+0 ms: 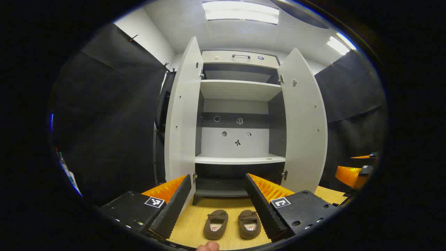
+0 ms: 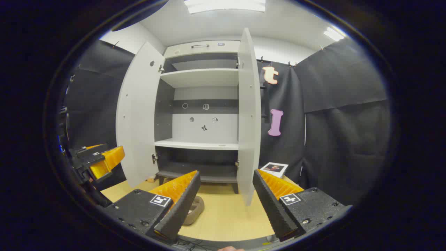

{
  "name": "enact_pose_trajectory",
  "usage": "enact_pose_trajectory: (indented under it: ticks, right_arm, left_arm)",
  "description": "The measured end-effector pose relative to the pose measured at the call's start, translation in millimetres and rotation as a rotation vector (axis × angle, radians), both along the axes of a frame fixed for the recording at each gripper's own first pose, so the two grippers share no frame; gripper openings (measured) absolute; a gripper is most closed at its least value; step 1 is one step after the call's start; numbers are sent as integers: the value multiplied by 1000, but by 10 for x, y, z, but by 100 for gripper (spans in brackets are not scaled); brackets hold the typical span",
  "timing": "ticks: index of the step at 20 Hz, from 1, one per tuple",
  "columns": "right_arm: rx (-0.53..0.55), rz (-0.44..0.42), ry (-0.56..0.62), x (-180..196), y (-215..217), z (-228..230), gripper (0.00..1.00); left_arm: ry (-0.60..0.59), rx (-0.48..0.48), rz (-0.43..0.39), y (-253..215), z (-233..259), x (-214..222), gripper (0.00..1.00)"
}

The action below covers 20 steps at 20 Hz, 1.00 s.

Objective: Grab one shoe with the right hand and put it into the shoe cabinet, grab the other shoe with the left hand and put it into the shoe cabinet; then close the right door with the right hand and the left door with the left hand.

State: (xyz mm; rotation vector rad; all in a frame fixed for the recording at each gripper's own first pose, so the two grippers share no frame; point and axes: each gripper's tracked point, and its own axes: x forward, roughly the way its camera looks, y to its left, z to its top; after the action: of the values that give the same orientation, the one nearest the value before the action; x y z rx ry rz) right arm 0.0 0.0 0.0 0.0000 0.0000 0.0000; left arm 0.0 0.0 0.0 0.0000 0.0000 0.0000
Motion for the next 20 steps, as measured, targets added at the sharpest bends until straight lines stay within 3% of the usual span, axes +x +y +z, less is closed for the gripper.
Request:
enact_pose_trajectory:
  ticks: [9,10,11,12,15,16,17,18,19,20]
  right_arm:
    - [16,-22,12,43,-71,-14,94]
    - [15,-21,13,55,-73,-22,99]
    - [16,-18,15,62,-64,-27,94]
    - [19,-13,15,69,-49,-31,99]
    - [20,-1,20,101,-23,-46,99]
    - [20,2,20,105,-17,-44,94]
    - [20,6,20,117,-6,-42,99]
    - [20,10,22,131,1,-49,94]
    - [19,13,23,142,12,-49,99]
    - [17,16,25,152,23,-52,94]
  left_arm:
    - [4,4,-22,-50,-25,42,95]
    - [5,4,-21,-51,-27,50,94]
    - [5,4,-19,-45,-29,53,95]
    - [4,4,-17,-41,-27,57,94]
    - [4,7,-13,-43,-22,66,94]
    - [3,7,-13,-46,-19,67,95]
    - [3,8,-17,-54,-21,80,94]
    - [5,9,-19,-62,-19,87,95]
    - [5,10,-16,-58,-22,89,95]
    - [6,11,-15,-51,-29,96,94]
